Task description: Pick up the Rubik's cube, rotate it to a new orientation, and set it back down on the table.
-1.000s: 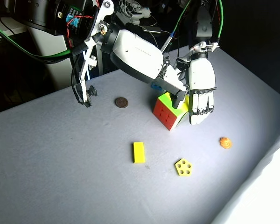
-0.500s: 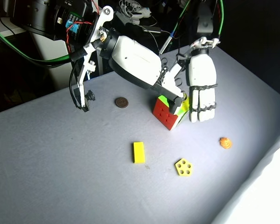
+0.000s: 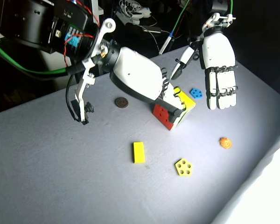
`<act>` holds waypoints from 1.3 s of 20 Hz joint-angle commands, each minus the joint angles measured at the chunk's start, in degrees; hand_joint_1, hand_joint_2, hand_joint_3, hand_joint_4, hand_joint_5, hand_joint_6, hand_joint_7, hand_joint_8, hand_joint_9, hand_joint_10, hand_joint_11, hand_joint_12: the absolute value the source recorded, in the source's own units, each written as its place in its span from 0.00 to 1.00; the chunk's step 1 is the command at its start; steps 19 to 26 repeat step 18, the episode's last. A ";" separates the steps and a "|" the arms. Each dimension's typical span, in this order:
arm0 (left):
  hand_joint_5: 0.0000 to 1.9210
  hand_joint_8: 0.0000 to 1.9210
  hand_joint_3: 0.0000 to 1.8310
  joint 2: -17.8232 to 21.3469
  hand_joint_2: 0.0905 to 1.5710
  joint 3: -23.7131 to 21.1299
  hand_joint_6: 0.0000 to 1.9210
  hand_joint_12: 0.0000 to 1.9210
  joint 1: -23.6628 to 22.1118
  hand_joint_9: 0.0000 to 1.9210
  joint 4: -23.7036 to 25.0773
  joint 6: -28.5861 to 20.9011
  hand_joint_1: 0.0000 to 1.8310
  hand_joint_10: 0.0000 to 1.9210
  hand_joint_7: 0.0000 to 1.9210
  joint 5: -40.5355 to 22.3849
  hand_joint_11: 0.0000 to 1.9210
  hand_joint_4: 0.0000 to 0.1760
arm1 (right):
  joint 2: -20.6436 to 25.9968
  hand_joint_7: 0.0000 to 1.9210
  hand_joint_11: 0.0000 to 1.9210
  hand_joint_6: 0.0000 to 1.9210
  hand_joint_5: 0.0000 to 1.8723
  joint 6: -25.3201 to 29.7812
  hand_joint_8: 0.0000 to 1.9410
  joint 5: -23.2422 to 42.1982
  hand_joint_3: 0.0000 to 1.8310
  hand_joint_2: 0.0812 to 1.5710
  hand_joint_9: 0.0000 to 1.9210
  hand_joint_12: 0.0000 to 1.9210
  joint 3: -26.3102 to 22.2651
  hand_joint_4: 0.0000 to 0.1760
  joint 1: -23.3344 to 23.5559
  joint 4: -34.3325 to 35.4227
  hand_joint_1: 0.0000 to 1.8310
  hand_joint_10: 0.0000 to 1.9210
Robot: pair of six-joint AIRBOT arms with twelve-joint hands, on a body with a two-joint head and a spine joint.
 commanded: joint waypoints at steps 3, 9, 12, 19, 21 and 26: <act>0.00 0.00 0.00 1.83 0.52 -1.72 0.00 0.01 -1.49 0.00 1.02 -0.07 0.33 0.00 0.00 3.05 0.01 0.28 | 0.26 0.16 0.00 0.00 0.11 0.28 0.00 2.94 0.00 0.74 0.13 0.50 0.52 0.00 1.07 -0.19 0.15 0.13; 0.19 0.35 0.00 2.65 0.54 -2.78 0.03 0.57 -3.89 0.15 1.12 -0.09 0.38 0.41 0.17 4.05 0.00 0.17 | 0.85 0.21 0.00 0.54 0.18 43.79 0.49 23.52 0.00 0.72 0.13 0.83 0.78 0.00 -2.23 -36.76 0.21 0.68; 0.13 0.75 0.00 2.95 0.55 -2.70 0.50 0.77 -5.05 0.06 1.43 -0.12 0.38 0.77 0.07 4.75 0.00 0.11 | 0.73 0.15 0.00 0.78 0.15 54.15 0.78 28.74 0.00 0.72 0.10 0.97 0.78 0.00 -5.25 -47.91 0.22 0.85; 0.06 0.78 0.00 5.64 0.56 -3.00 0.67 0.85 -5.79 0.07 2.72 -0.16 0.38 0.81 0.08 7.60 0.00 0.04 | 0.60 0.15 0.00 0.77 0.16 90.06 0.78 31.69 0.00 0.73 0.10 0.98 5.41 0.00 -7.88 -92.49 0.20 0.86; 0.06 0.78 0.00 5.64 0.56 -3.00 0.67 0.85 -5.79 0.07 2.72 -0.16 0.38 0.81 0.08 7.60 0.00 0.04 | 0.60 0.15 0.00 0.77 0.16 90.06 0.78 31.69 0.00 0.73 0.10 0.98 5.41 0.00 -7.88 -92.49 0.20 0.86; 0.06 0.78 0.00 5.64 0.56 -3.00 0.67 0.85 -5.79 0.07 2.72 -0.16 0.38 0.81 0.08 7.60 0.00 0.04 | 0.60 0.15 0.00 0.77 0.16 90.06 0.78 31.69 0.00 0.73 0.10 0.98 5.41 0.00 -7.88 -92.49 0.20 0.86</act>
